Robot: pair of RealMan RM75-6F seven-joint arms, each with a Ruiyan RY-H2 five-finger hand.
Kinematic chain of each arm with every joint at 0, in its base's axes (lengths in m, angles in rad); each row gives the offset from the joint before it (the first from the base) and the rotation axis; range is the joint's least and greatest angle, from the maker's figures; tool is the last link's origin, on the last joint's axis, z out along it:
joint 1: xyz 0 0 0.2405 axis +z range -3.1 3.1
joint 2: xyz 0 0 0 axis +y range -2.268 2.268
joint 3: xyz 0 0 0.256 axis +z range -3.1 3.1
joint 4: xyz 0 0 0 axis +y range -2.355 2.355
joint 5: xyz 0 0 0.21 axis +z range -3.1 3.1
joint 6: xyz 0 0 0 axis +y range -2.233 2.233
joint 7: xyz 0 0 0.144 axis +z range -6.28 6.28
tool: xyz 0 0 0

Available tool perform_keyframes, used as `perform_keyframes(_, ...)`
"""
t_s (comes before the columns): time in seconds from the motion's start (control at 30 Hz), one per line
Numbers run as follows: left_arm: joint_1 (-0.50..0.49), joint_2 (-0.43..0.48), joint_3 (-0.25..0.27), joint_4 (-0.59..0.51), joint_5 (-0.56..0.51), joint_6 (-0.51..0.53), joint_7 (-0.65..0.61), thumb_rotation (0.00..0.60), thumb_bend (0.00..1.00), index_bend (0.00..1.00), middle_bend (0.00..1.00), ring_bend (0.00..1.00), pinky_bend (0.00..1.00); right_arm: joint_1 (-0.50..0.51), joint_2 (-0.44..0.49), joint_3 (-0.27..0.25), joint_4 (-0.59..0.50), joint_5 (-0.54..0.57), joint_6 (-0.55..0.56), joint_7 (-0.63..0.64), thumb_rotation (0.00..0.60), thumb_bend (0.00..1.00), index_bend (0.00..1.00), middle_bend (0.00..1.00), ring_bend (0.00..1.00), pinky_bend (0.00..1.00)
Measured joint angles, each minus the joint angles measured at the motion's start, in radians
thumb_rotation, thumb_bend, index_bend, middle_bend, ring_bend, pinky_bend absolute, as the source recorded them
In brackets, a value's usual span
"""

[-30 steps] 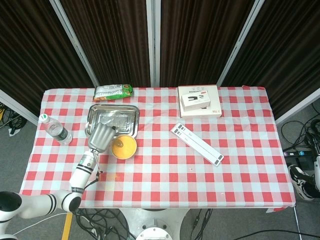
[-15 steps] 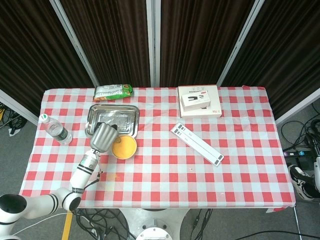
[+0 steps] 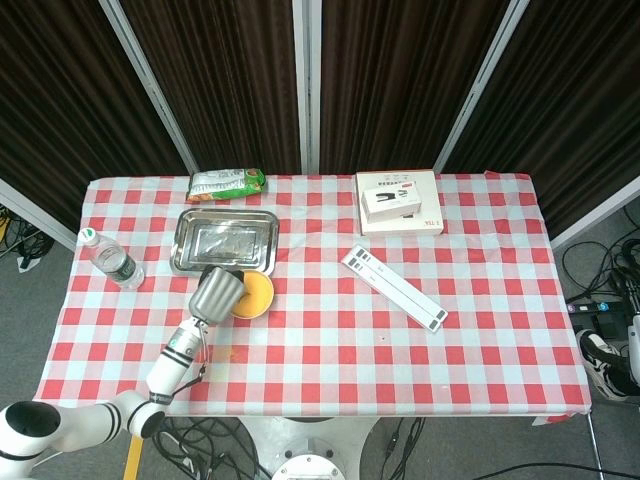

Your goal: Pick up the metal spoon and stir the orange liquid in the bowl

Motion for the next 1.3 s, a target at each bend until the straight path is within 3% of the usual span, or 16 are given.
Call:
perform_keyframes(0.37,0.021,0.041,-0.109,-0.076,-0.078,-0.071,-0.164,0.600,0.44,0.67,1.00,0.98,1.00,0.002,0.000,0.004,0.001,0.004,-0.005,-0.001,0.600,0.05,0.07,0.16,0.01,0.09)
perform_keyframes(0.57,0.022,0.079,-0.155,-0.104,-0.103,-0.077,-0.173,0.600,0.44,0.67,1.00,0.98,1.00,0.005,-0.001,0.004,0.001,0.003,-0.009,-0.003,0.600,0.05,0.07,0.16,0.01,0.09)
perform_keyframes(1.0,0.013,0.053,-0.079,-0.019,0.034,-0.011,0.088,0.600,0.44,0.67,1.00,0.98,1.00,0.004,0.002,0.003,-0.007,0.004,-0.010,-0.008,0.600,0.05,0.07,0.16,0.01,0.09)
perform_keyframes(1.3,0.033,0.003,-0.056,0.016,0.052,-0.023,0.152,0.600,0.44,0.67,1.00,0.98,1.00,0.002,-0.001,0.001,-0.002,0.005,-0.013,-0.002,0.600,0.05,0.08,0.16,0.01,0.10)
